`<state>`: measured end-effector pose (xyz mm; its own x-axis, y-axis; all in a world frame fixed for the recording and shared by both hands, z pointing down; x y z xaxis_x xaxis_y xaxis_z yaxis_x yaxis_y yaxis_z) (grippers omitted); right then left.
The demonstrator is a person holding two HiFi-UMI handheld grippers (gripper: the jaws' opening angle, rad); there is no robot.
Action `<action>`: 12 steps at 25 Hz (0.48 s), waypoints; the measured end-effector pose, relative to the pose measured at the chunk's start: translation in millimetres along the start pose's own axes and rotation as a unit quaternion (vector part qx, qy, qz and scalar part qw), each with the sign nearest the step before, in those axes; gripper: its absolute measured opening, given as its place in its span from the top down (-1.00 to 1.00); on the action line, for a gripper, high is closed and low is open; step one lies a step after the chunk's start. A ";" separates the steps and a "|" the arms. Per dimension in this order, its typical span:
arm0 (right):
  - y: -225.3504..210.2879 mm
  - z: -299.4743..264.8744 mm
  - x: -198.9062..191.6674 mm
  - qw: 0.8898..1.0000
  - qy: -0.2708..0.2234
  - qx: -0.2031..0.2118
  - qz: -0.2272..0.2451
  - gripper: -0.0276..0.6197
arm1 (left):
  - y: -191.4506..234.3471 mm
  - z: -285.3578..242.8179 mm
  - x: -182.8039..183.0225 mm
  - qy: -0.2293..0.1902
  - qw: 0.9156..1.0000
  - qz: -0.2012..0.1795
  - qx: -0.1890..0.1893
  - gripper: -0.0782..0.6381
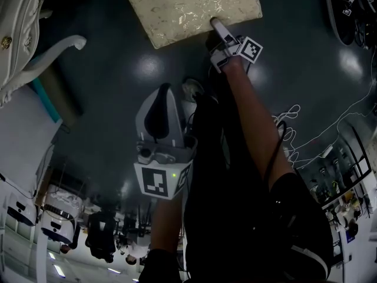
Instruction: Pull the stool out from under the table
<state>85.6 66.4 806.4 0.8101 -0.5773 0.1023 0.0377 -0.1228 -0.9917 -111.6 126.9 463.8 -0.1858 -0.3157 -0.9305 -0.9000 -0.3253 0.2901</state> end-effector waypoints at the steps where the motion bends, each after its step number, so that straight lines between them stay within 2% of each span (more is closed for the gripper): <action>1: -0.2 1.4 -0.4 1.000 -0.002 -0.001 0.001 -0.65 | 0.2 0.7 0.5 0.000 1.000 -0.002 -0.003 0.76; 9: -1.0 1.0 0.8 1.000 -0.002 0.002 0.007 -0.64 | 4.7 5.8 -1.9 -0.002 1.000 0.000 0.003 0.76; 12: -2.5 0.1 1.6 1.000 0.012 0.002 0.006 -0.63 | 8.0 6.6 -3.1 -0.003 1.000 0.003 0.009 0.76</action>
<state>86.9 65.9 809.0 0.7960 -0.5983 0.0916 0.0297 -0.1126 -0.9932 -120.8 131.1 467.5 -0.1942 -0.3115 -0.9302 -0.9055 -0.3078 0.2922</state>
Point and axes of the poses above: the fingertips, and each gripper's own axes: z backward along the fingers, y to its left, x out of its top, the point moved 7 cm from there along z, backward along the fingers, and after that the axes turned 4 degrees about -z, right-handed, at the moved point
